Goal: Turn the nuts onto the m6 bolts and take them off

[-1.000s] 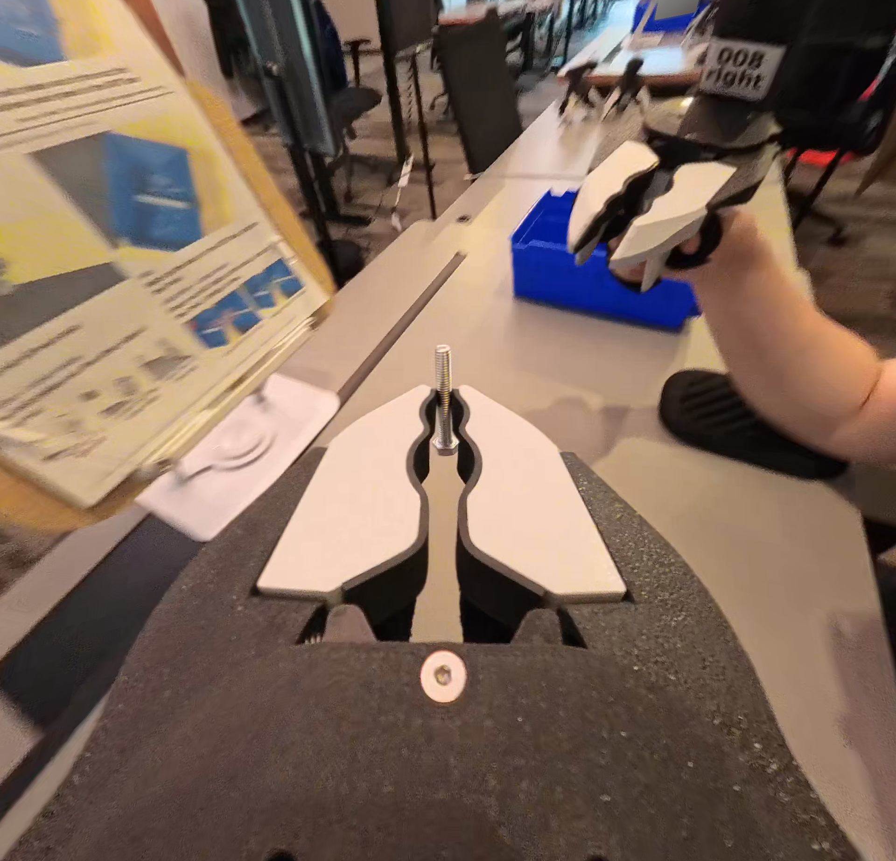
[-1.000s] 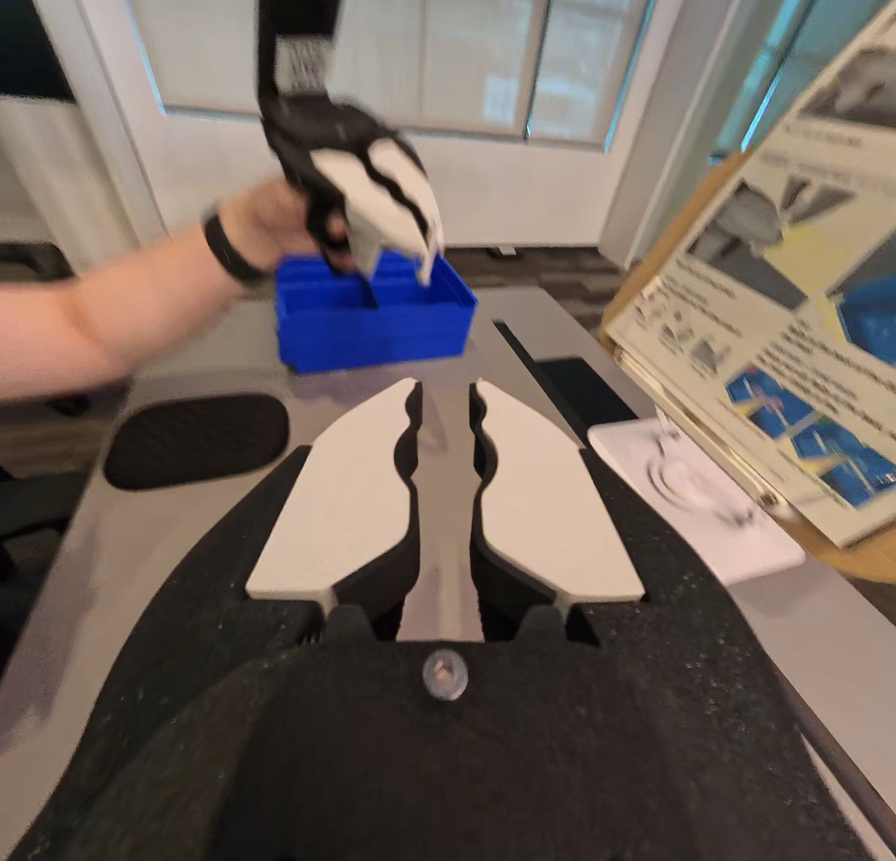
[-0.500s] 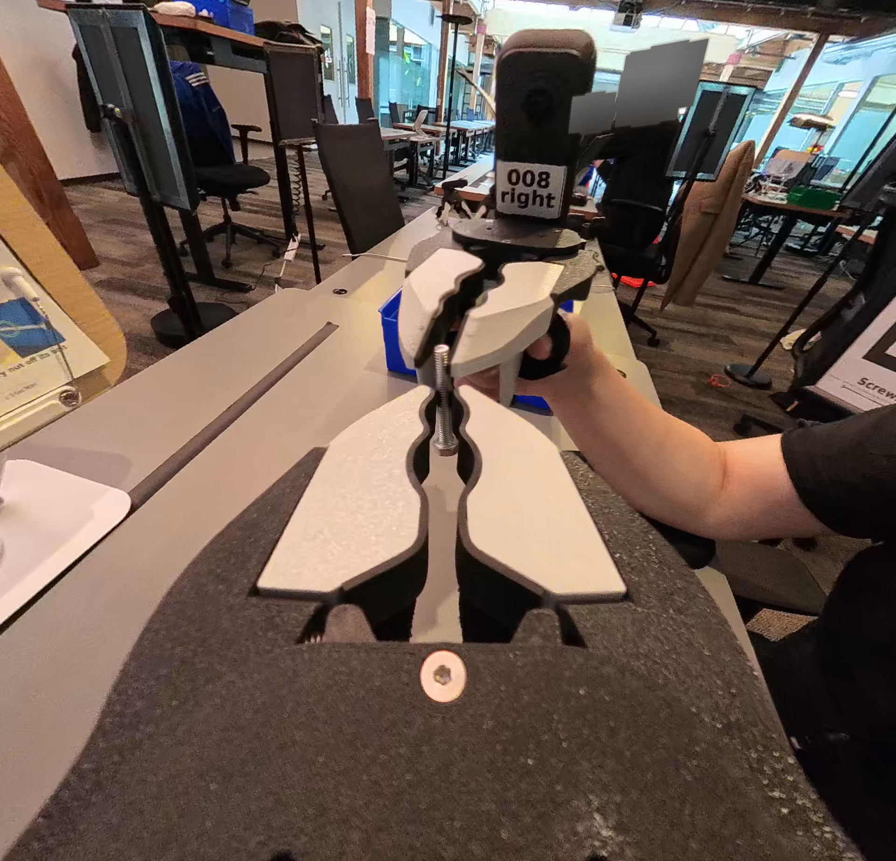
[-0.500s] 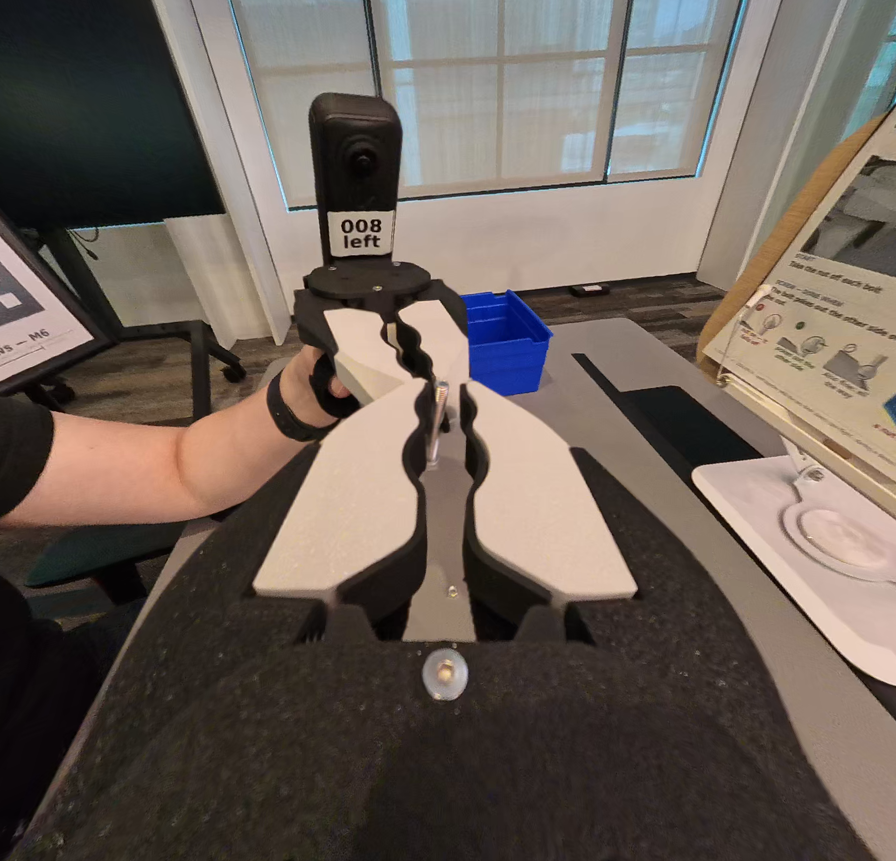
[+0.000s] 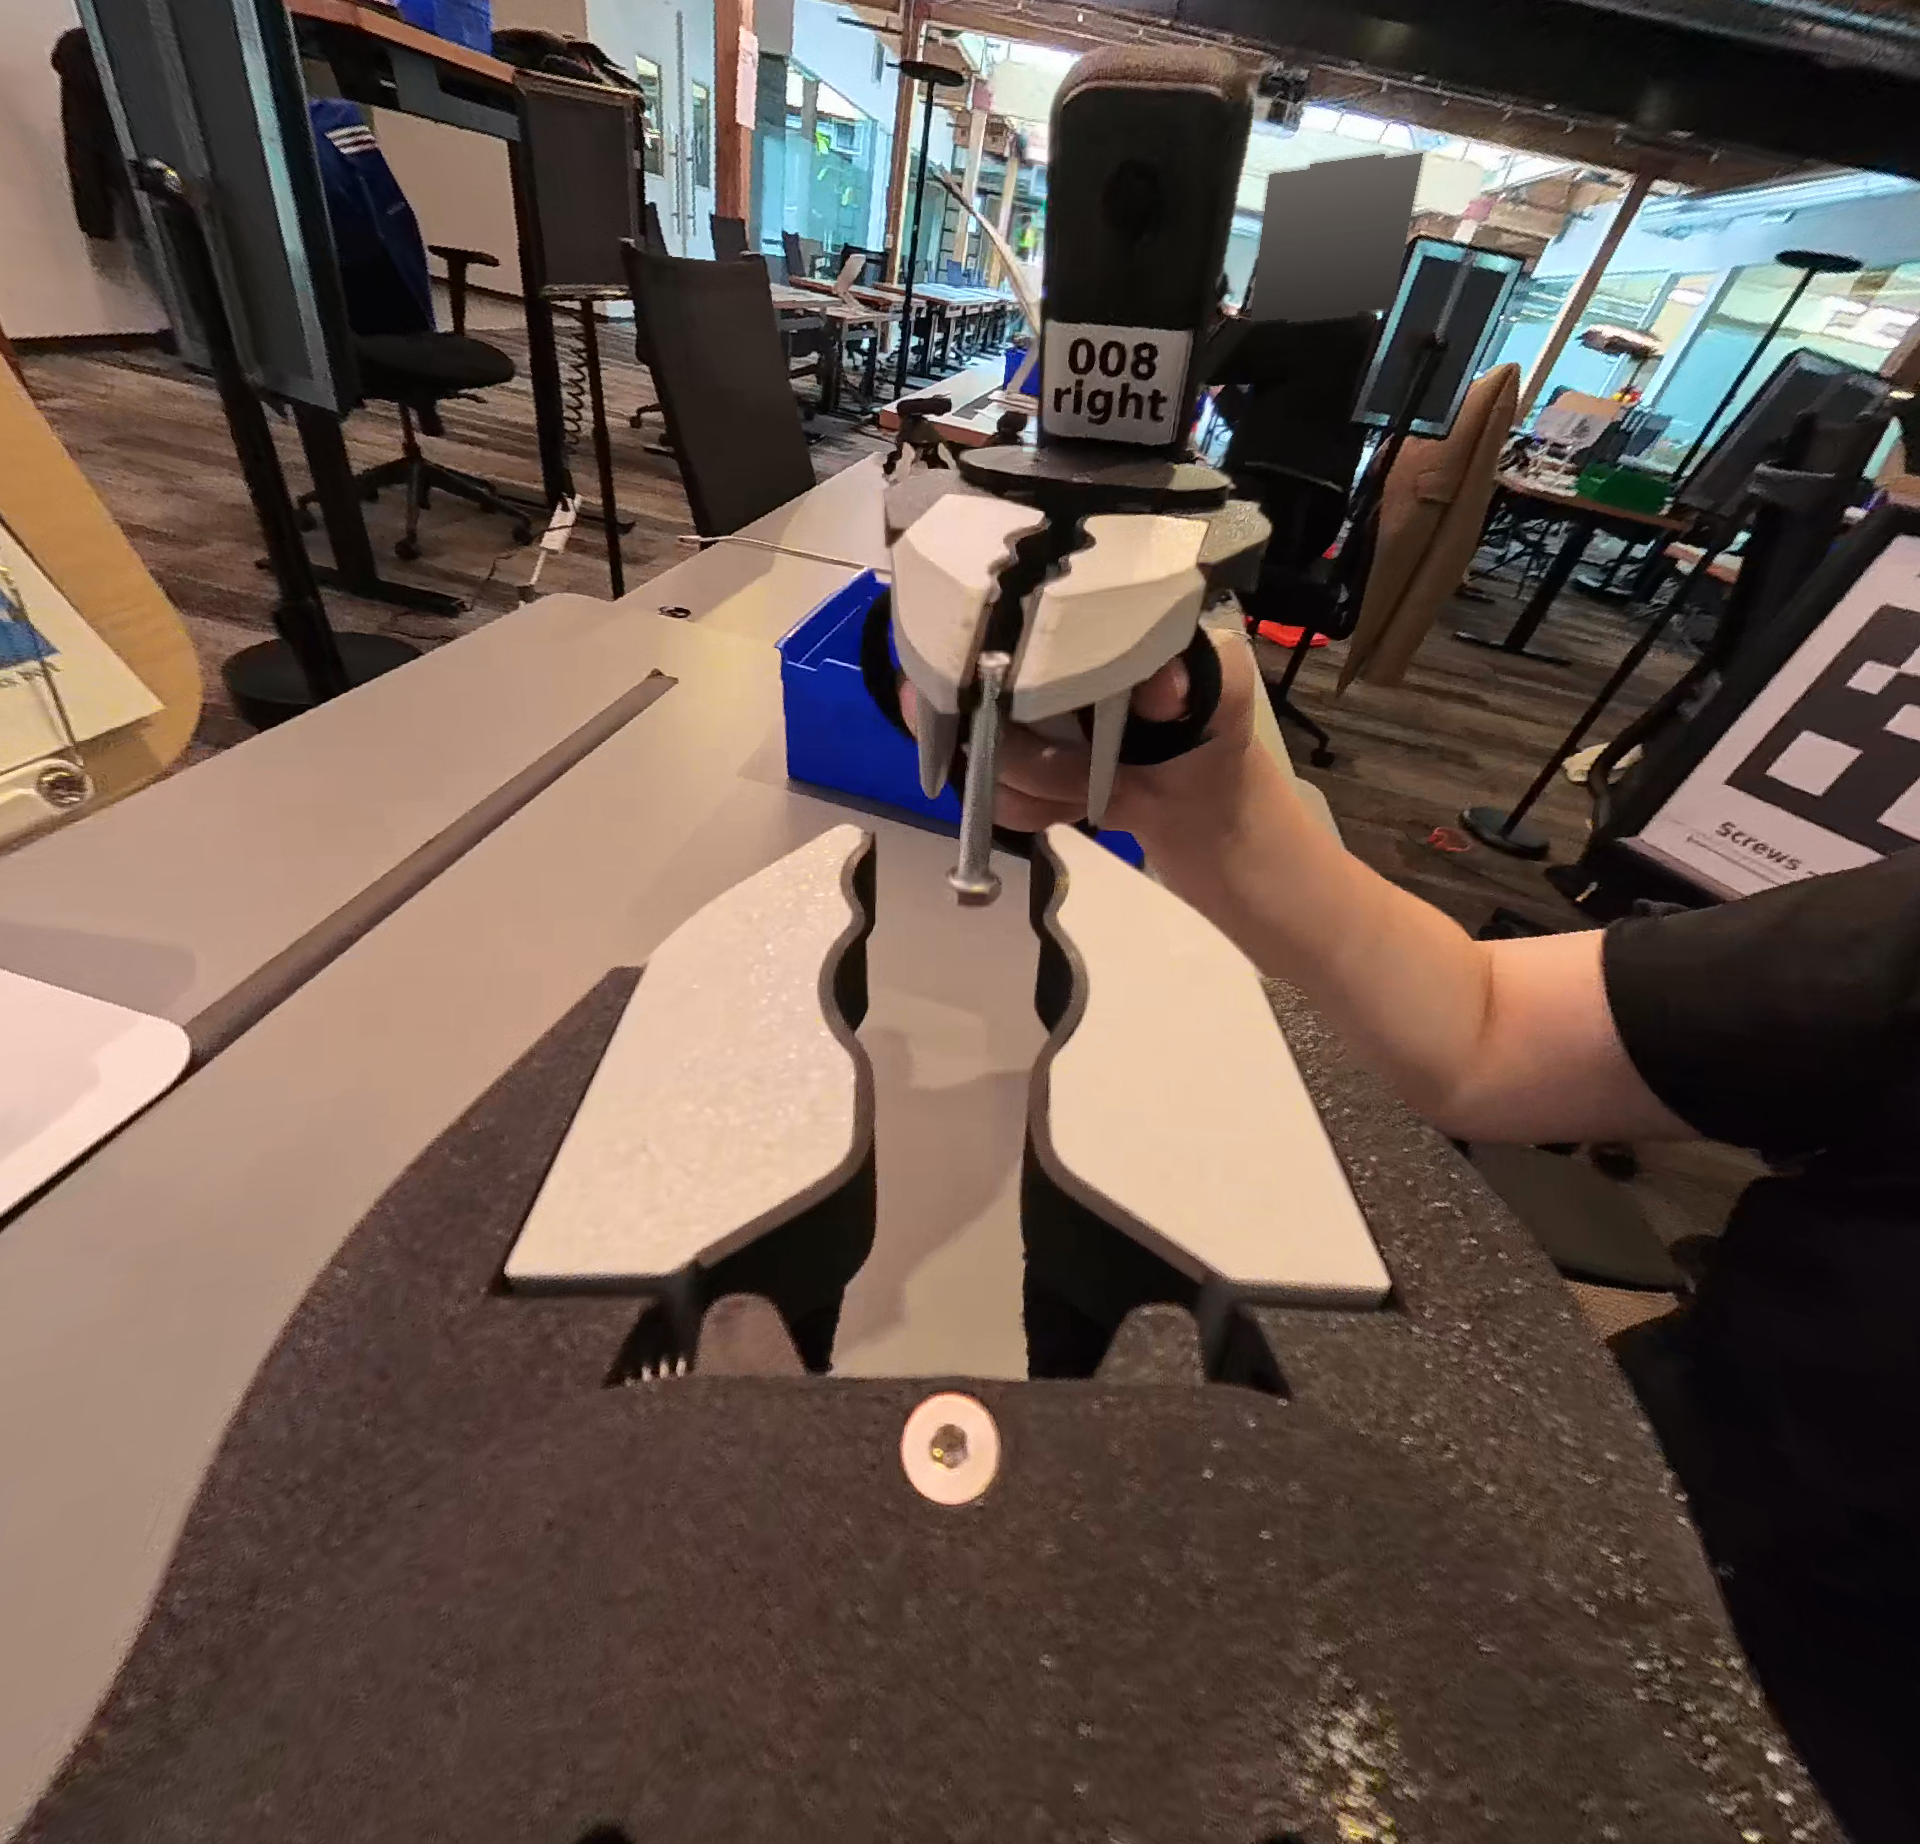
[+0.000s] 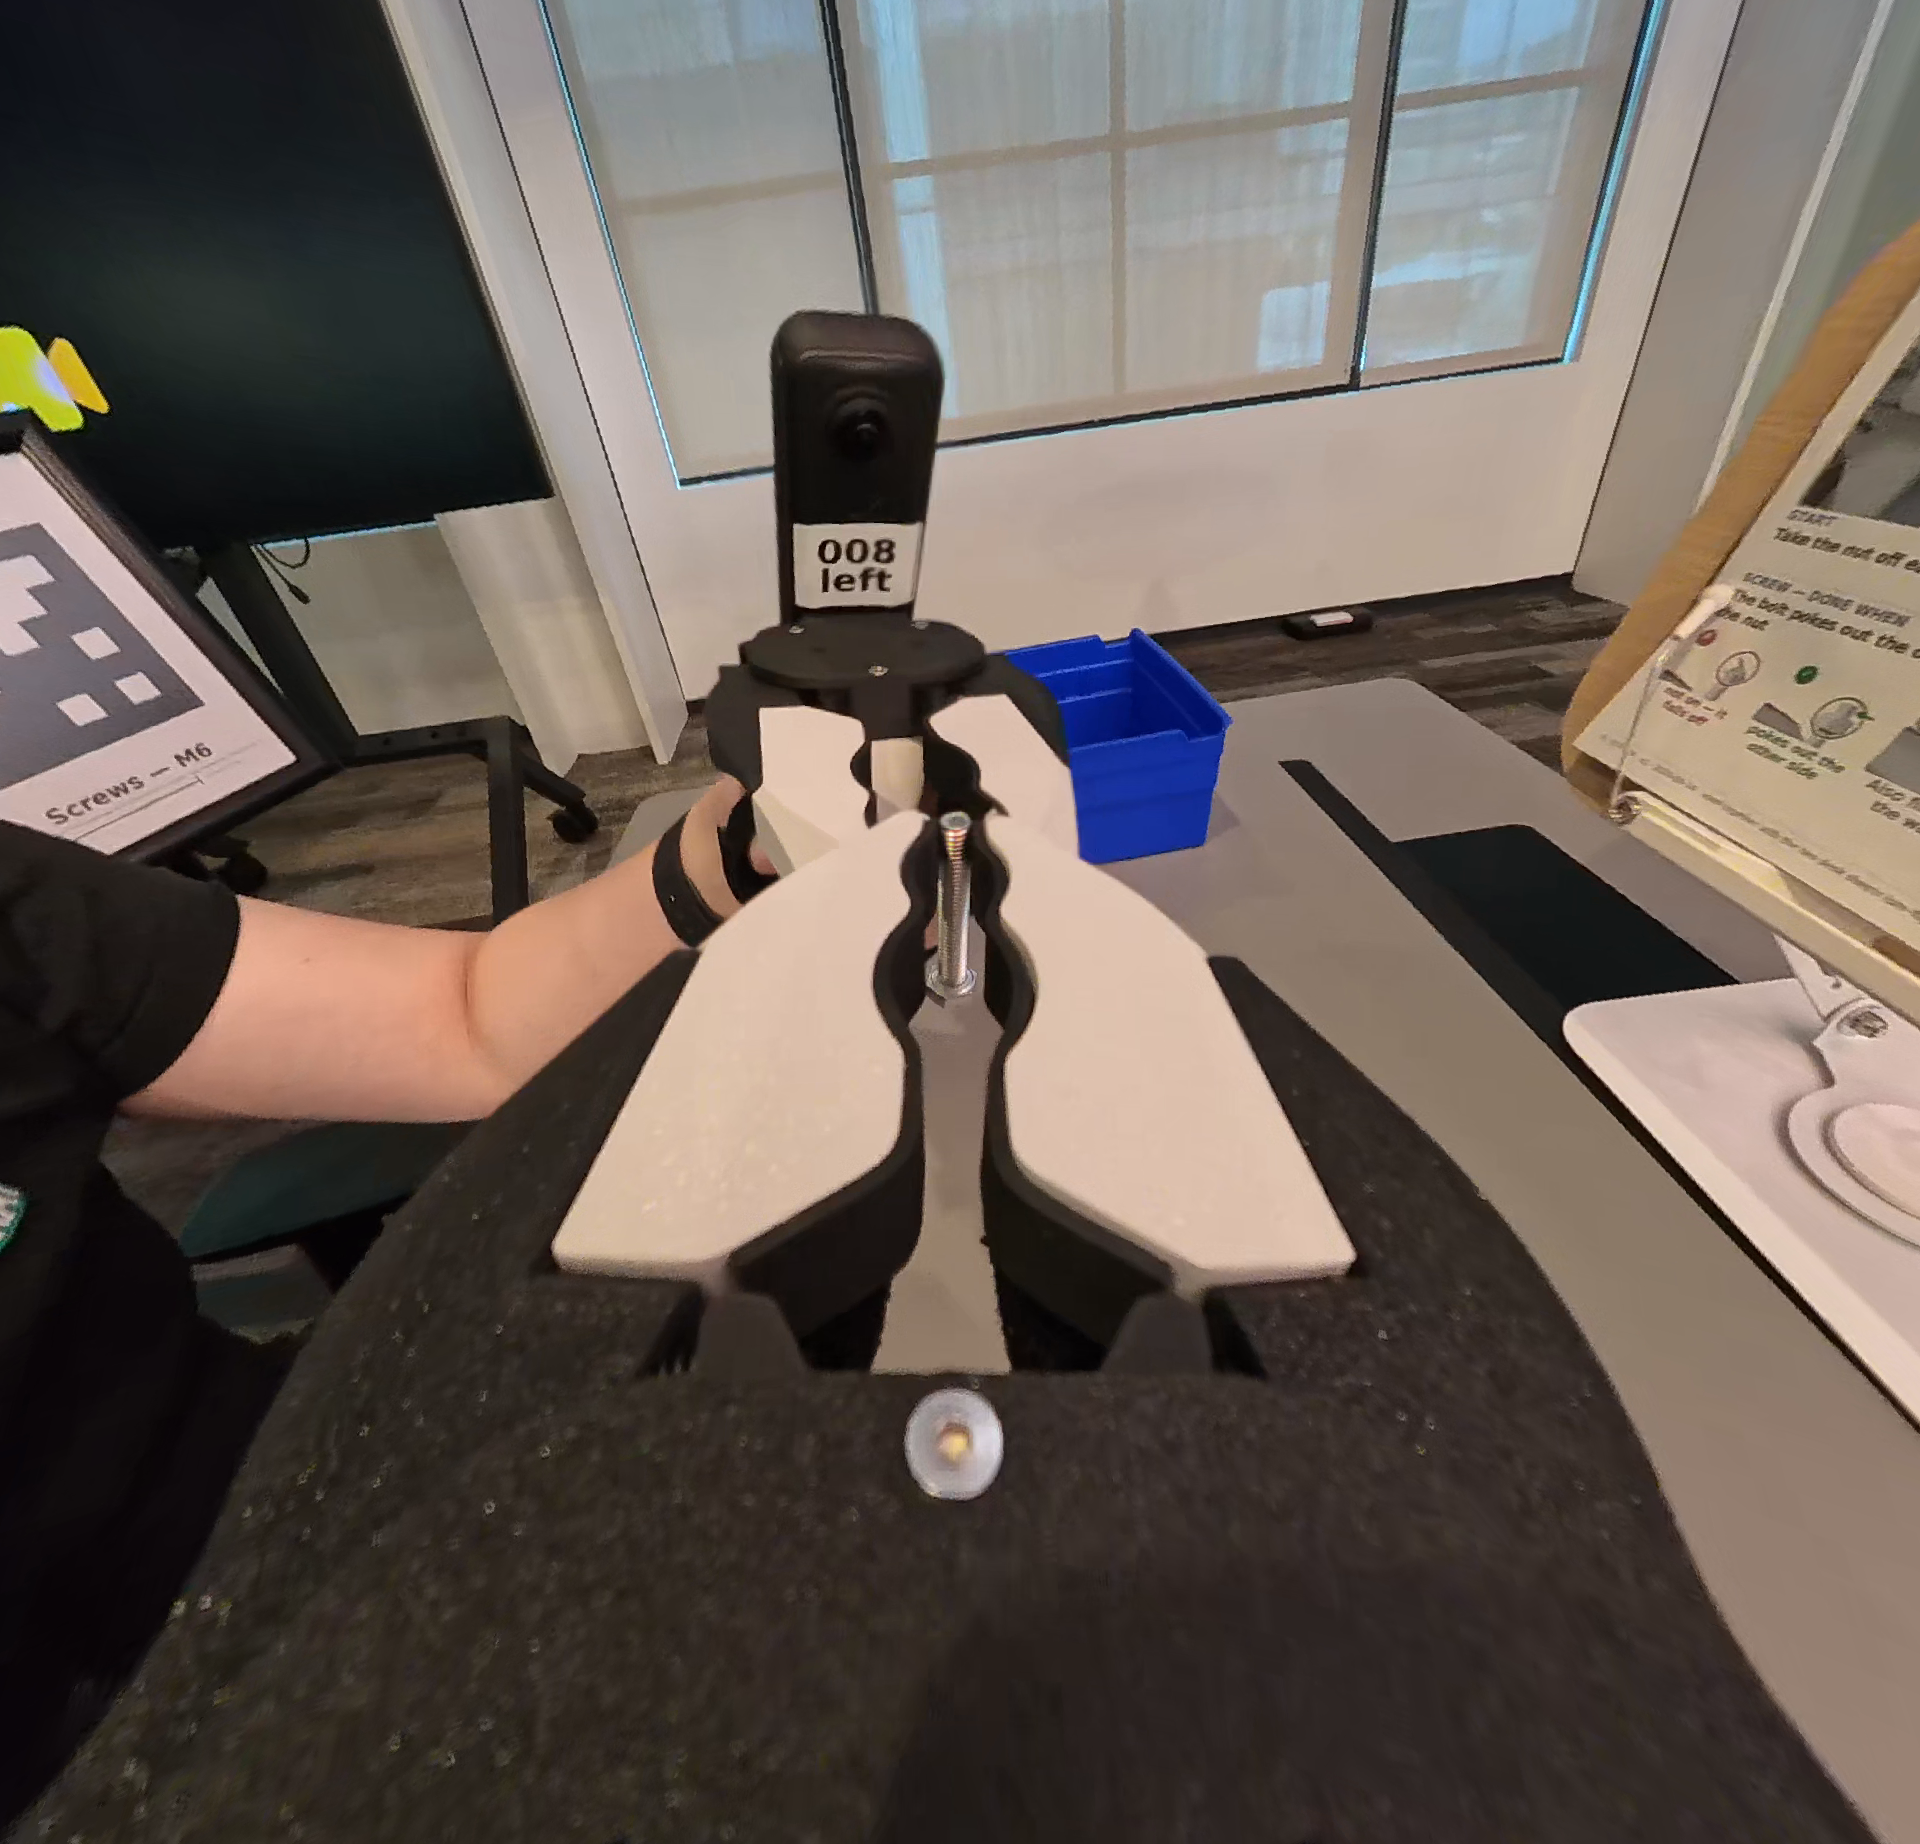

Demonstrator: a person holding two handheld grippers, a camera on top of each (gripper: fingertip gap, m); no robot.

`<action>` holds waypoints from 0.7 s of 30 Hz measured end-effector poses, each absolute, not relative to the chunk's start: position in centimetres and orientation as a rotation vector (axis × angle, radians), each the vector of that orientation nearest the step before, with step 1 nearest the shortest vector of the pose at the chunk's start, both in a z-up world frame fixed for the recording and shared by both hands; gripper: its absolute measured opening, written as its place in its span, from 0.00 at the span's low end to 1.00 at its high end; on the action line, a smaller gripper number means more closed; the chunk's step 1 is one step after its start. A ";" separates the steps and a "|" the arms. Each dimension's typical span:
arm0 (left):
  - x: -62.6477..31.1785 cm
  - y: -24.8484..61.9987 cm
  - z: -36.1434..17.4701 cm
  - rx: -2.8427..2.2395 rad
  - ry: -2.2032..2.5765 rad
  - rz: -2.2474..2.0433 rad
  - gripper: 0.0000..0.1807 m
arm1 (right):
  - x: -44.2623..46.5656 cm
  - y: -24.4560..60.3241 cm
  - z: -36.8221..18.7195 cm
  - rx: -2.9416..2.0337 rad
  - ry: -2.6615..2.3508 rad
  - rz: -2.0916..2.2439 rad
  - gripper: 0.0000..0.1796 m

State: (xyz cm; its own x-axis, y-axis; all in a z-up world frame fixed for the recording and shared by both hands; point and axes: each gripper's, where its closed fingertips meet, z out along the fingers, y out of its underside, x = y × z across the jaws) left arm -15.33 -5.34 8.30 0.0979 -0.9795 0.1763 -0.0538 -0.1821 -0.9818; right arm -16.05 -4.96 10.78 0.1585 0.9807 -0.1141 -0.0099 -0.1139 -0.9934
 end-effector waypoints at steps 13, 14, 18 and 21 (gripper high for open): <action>-14.7 -5.5 7.2 -1.460 1.147 -1.239 0.03 | -16.5 -4.8 9.8 -1.410 -1.067 1.155 0.03; -14.7 -5.5 7.1 -1.463 1.149 -1.231 0.03 | -16.5 -4.7 9.7 -1.414 -1.067 1.152 0.03; -14.6 -5.5 7.0 -1.484 1.137 -1.253 0.04 | -16.5 -4.7 9.8 -1.409 -1.064 1.160 0.03; -14.5 -5.6 6.9 -1.479 1.146 -1.265 0.03 | -16.4 -4.8 9.8 -1.413 -1.062 1.156 0.03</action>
